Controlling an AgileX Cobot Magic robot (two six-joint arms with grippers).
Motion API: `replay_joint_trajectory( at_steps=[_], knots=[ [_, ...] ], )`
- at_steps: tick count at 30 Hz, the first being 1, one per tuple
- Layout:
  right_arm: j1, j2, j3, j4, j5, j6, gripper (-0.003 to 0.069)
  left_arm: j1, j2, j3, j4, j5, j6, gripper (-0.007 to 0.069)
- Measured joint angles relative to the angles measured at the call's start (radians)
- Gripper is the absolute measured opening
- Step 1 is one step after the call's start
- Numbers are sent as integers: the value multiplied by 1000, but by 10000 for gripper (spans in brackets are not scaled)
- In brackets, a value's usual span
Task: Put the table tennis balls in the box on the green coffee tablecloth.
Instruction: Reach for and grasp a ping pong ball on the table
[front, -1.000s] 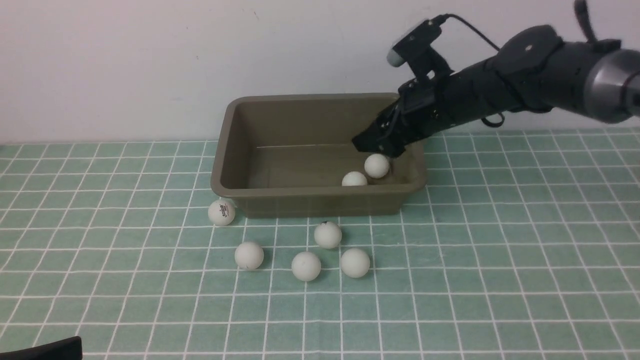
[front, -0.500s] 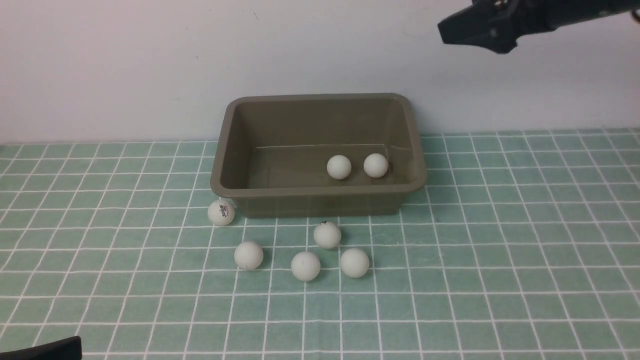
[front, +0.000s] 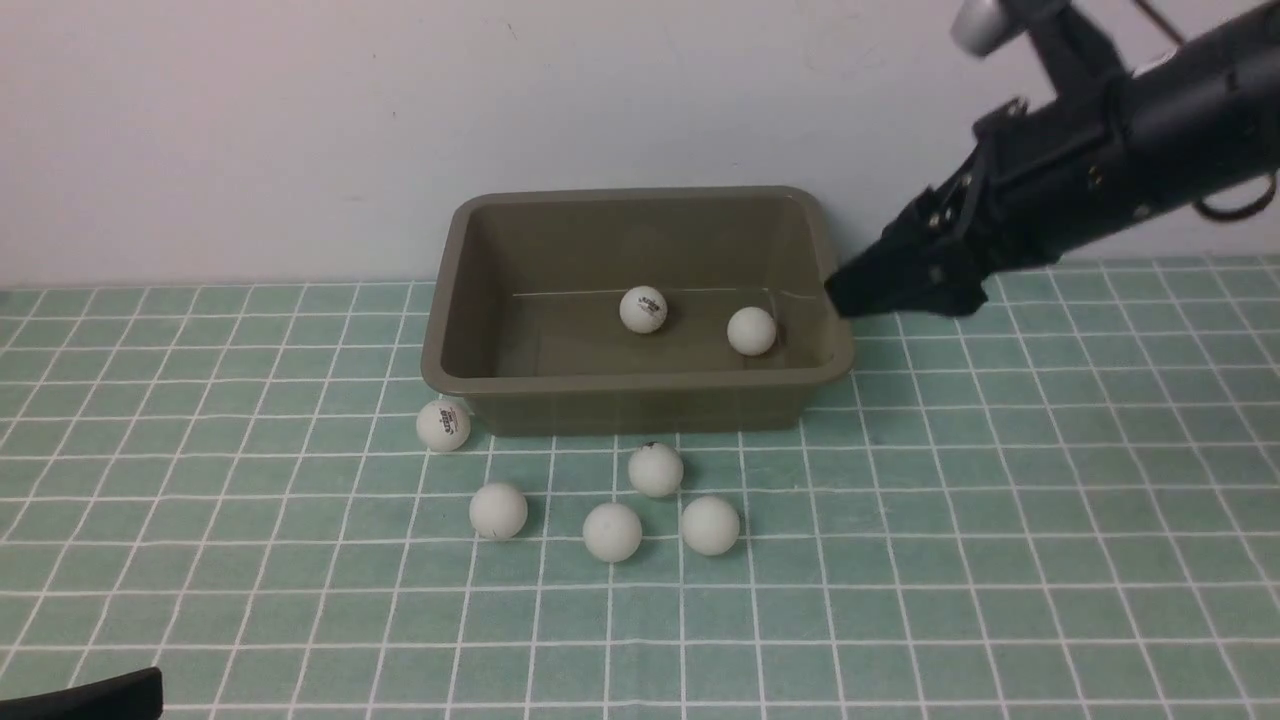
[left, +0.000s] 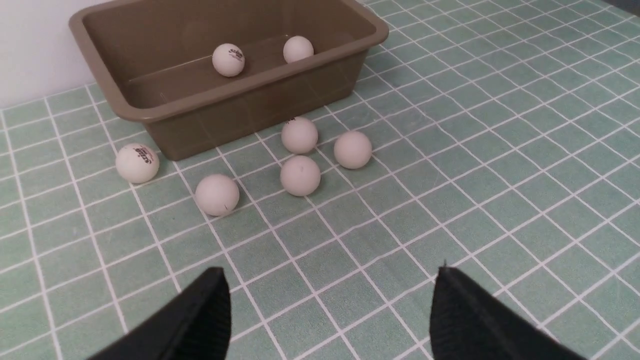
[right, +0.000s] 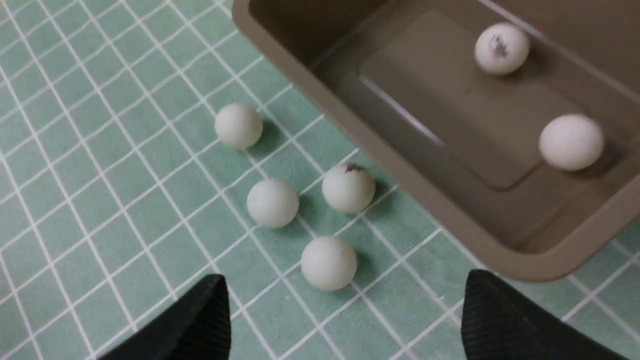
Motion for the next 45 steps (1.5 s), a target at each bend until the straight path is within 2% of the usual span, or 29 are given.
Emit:
replay_joint_trajectory(
  at_steps=[7,17,25,31,38,45],
  knots=[
    [109,0,223,47,-177,-80,558,0,0,0,0,-21,0,482],
    [258,49,319,70,-446,-133,558,0,0,0,0,-22,0,482],
    [277,181,319,74,-535,-160,558,0,0,0,0,-17,0,482],
    [277,250,319,193,-561,-277,558,0,0,0,-1,-16,0,482],
    [278,254,319,437,-559,-467,558,0,0,0,-1,-12,0,482],
    [278,254,319,530,-588,-543,556,0,0,0,-1,5,0,482]
  ],
)
